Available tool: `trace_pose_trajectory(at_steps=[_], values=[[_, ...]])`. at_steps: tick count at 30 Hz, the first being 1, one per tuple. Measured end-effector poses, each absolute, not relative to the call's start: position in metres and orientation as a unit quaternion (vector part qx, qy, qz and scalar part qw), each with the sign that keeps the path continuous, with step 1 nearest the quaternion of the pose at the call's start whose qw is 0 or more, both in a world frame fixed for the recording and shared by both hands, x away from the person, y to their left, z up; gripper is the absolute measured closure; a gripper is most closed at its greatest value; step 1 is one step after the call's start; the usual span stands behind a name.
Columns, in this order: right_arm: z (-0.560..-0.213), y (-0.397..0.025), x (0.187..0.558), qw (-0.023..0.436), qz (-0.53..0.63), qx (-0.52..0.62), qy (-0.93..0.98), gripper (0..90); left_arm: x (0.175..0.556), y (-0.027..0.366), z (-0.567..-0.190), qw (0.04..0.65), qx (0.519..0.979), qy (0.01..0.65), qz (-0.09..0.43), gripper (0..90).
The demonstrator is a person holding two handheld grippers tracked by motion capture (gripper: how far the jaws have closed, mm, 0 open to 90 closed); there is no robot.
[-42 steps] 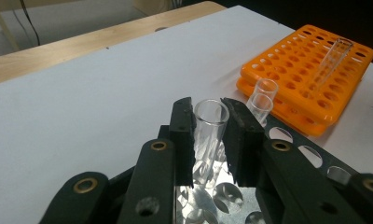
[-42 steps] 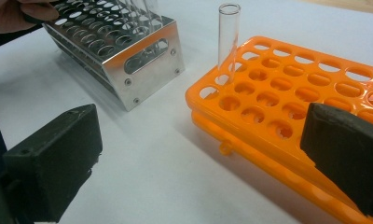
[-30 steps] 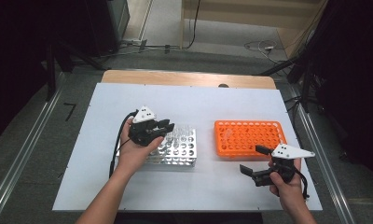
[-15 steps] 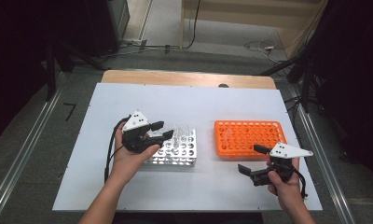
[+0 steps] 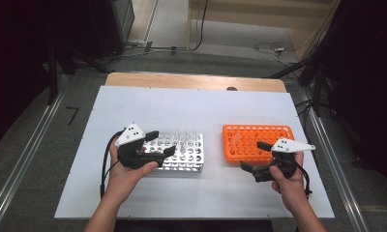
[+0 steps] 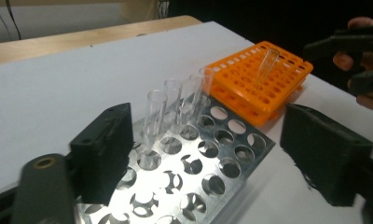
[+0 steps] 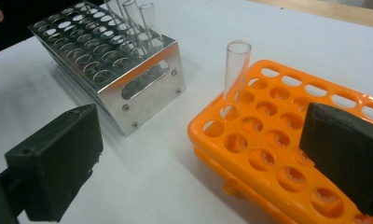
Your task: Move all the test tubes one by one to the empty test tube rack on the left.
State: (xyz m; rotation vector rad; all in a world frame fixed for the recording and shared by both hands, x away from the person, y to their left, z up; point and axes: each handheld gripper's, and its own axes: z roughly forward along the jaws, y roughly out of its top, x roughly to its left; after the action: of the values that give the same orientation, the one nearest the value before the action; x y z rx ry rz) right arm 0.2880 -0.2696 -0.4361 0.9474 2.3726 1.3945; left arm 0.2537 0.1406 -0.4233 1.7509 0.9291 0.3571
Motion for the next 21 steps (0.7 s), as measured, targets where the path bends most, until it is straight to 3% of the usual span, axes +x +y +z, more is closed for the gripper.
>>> trace_pose_trajectory(at_steps=[7, 13, 17, 19, 21], values=[[-0.441, -0.256, 0.316, 0.104, 0.467, 0.338, 0.811, 5.0, 0.251, 0.141, -0.424, 0.534, 0.732, 0.395, 0.148, 2.3], [-0.448, -0.248, 0.329, 0.101, 0.454, 0.342, 0.817, 9.3, 0.25, 0.142, -0.424, 0.538, 0.731, 0.394, 0.145, 0.0], [-0.452, -0.243, 0.338, 0.097, 0.444, 0.345, 0.821, 21.5, 0.249, 0.142, -0.425, 0.537, 0.73, 0.395, 0.146, 0.0], [-0.453, -0.242, 0.339, 0.096, 0.443, 0.346, 0.822, 23.4, 0.249, 0.141, -0.426, 0.538, 0.731, 0.395, 0.146, 0.0], [-0.458, -0.243, 0.338, 0.1, 0.444, 0.349, 0.819, 33.4, 0.25, 0.14, -0.427, 0.537, 0.732, 0.394, 0.145, 0.0]])
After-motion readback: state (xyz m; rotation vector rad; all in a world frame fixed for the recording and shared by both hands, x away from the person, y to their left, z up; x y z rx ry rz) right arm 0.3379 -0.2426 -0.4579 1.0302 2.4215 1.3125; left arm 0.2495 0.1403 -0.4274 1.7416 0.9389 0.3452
